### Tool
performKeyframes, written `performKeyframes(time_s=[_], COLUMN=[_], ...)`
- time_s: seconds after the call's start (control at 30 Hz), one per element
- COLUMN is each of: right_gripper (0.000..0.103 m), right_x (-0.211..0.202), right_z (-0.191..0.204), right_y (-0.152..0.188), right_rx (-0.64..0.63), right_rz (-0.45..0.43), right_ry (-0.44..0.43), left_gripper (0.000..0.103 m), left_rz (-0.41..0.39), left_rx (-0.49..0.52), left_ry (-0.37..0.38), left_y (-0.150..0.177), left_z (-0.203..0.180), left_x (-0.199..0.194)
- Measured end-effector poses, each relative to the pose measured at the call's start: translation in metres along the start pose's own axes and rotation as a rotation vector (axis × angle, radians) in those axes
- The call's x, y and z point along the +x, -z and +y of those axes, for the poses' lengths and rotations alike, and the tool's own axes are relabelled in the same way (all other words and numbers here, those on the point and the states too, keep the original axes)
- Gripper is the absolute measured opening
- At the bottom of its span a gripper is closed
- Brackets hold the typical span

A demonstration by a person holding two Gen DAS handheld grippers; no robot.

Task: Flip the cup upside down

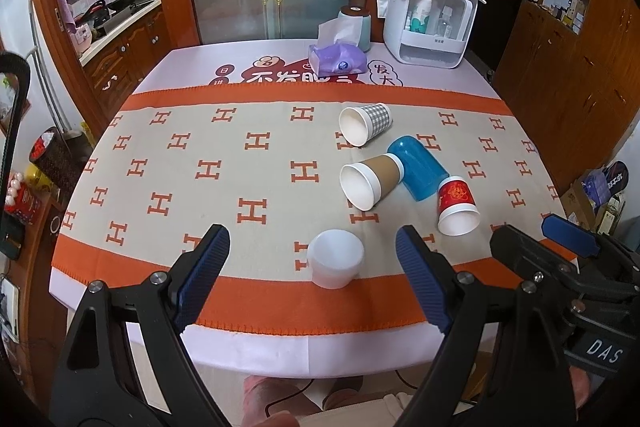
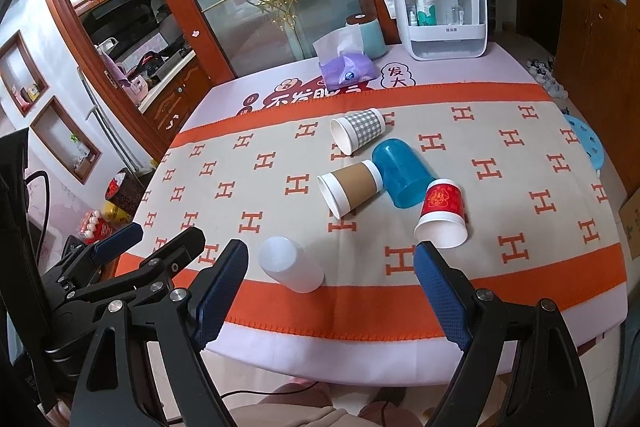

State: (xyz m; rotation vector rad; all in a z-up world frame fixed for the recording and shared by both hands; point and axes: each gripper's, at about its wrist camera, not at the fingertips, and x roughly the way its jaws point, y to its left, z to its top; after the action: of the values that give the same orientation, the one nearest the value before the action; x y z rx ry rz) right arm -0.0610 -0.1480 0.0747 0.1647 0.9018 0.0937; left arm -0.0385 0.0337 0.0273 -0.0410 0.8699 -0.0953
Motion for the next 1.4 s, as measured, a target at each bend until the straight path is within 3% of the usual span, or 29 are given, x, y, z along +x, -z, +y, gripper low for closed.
performKeyframes(time_s=[1.4], right_gripper=[0.086], right_x=[0.0085], right_z=[-0.0038], right_y=[0.0070], right_rx=[0.027], right_rz=[0.026], right_ry=[-0.002], left_gripper=[0.083], left_rz=[0.022], left_rx=[0.007], left_ry=[0.005], left_y=[0.0049], left_z=[0.0023], left_x=[0.0071])
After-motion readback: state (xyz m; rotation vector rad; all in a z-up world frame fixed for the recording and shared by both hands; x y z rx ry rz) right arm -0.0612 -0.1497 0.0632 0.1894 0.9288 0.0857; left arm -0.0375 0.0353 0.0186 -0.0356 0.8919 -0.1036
